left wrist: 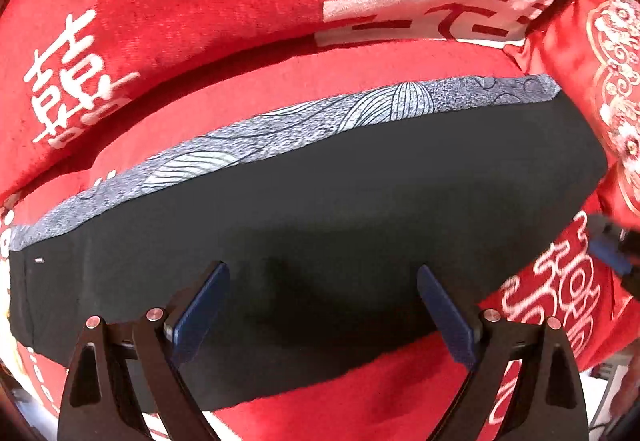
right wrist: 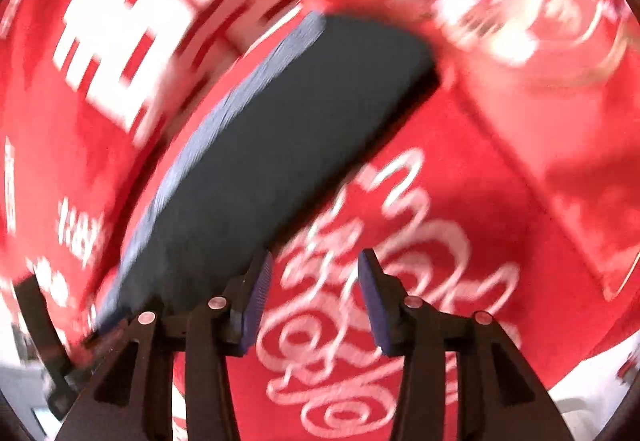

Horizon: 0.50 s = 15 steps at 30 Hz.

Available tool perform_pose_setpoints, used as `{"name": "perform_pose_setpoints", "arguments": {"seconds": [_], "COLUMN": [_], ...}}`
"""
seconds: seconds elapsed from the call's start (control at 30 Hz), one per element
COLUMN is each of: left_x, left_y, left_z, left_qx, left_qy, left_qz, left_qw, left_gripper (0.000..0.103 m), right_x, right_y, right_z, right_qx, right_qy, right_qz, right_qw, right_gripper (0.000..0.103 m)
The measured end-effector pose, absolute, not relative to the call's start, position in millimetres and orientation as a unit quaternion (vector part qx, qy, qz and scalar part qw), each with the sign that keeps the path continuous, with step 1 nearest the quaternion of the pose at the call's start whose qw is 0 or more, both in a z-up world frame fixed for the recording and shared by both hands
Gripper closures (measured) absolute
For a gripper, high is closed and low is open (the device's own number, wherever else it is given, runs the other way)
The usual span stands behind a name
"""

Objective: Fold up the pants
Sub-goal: 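Fold the trouser edge over with the right gripper while the left gripper holds the trousers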

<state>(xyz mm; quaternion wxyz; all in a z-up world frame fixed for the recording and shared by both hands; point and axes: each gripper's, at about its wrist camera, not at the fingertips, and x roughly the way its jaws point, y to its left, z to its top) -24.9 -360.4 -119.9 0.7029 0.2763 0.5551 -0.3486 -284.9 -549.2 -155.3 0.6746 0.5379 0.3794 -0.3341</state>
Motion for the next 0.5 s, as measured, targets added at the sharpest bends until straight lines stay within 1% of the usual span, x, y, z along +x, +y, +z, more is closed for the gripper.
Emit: {"name": "perform_pose_setpoints", "arguments": {"seconds": [0.07,0.1,0.13,0.17,0.27,0.37,0.43,0.5], "left_x": [-26,-26,-27,-28,-33,-37,-36,-34], "left_y": [-366,-369,-370,-371,-376,-382,-381,-378], "left_z": [-124,-125,-125,-124,-121,-135,-138,-139], "left_qx": [0.279,0.283,0.287,0.29,0.299,0.314,0.302,0.294], "left_qy": [0.557,0.555,0.553,0.547,0.527,0.537,0.538,0.543], "left_qz": [-0.343,-0.341,-0.338,-0.337,-0.345,-0.341,-0.341,-0.343], "left_qw": [0.703,0.704,0.705,0.709,0.717,0.705,0.709,0.708], "left_gripper": [0.007,0.007,0.007,0.007,0.007,0.007,0.007,0.007], "right_x": [-287,-288,-289,-289,-278,-266,-268,-278], "right_y": [-570,-578,-589,-595,-602,-602,-605,-605], "right_z": [-163,-168,-174,-176,-157,-151,-166,-182], "right_qx": [0.55,0.555,0.562,0.564,0.518,0.465,0.469,0.504], "right_qy": [0.363,0.361,0.359,0.357,0.356,0.381,0.409,0.405], "right_qz": [-0.349,-0.353,-0.353,-0.35,-0.339,-0.334,-0.336,-0.331], "right_qw": [0.666,0.661,0.656,0.657,0.7,0.726,0.707,0.688], "right_gripper": [0.055,0.058,0.067,0.093,0.094,0.094,0.094,0.092]}}
